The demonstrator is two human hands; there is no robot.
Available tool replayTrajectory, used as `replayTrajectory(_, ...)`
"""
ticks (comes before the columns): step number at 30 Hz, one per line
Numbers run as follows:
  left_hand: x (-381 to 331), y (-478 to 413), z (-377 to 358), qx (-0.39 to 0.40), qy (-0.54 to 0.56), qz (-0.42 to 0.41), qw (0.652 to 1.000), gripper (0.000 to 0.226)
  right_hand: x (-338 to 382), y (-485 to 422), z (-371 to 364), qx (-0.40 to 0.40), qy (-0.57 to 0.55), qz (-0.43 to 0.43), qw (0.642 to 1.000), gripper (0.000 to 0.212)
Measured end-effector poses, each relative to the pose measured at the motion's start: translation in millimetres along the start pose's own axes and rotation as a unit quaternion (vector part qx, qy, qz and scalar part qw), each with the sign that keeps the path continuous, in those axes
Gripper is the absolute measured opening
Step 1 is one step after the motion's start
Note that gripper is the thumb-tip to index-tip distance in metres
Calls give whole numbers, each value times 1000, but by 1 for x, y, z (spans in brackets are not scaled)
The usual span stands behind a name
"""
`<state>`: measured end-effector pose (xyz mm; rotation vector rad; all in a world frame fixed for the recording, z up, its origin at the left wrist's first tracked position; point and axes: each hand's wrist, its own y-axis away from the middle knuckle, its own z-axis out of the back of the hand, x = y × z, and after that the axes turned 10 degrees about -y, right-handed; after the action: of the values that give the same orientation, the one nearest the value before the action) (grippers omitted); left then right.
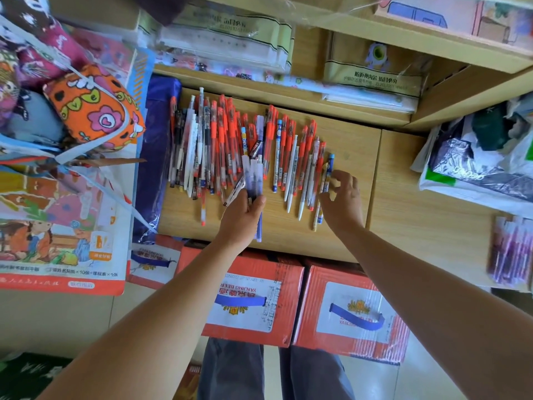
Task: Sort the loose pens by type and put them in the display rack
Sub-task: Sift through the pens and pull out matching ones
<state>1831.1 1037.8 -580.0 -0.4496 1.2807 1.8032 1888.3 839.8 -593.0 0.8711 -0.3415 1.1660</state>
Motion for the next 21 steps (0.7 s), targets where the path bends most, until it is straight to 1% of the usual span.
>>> replayTrajectory(4,-1,5,3,6,86,-17,996,11,3,0,6,-19,28,-7,999,45)
replayTrajectory(7,2,9,9,-10,118,-12,993,8,11,2,7,-13,7,20,1000,32)
replayTrajectory(9,8,10,17,-53,94,1,994,8,21,5,2,20,-32,36,999,22)
replayTrajectory(10,12,10,22,-83,76,11,994,12,28,7,-3,44,-50,41,997,20)
replayTrajectory(12,23,7,32,-137,47,29,989,19,45,10,-18,96,-71,50,992,21)
replayTrajectory(14,33,6,43,-161,43,49,985,22,64,13,-37,153,-69,83,982,29)
replayTrajectory(16,41,5,52,-165,46,65,983,24,82,16,-57,217,-17,142,966,42)
replayTrajectory(18,47,6,58,-151,79,71,983,21,92,17,-74,261,80,185,944,49)
replayTrajectory(20,55,7,62,-133,112,72,982,18,93,16,-84,261,164,196,931,49)
replayTrajectory(21,57,8,63,-129,120,71,982,18,91,16,-85,251,180,193,931,47)
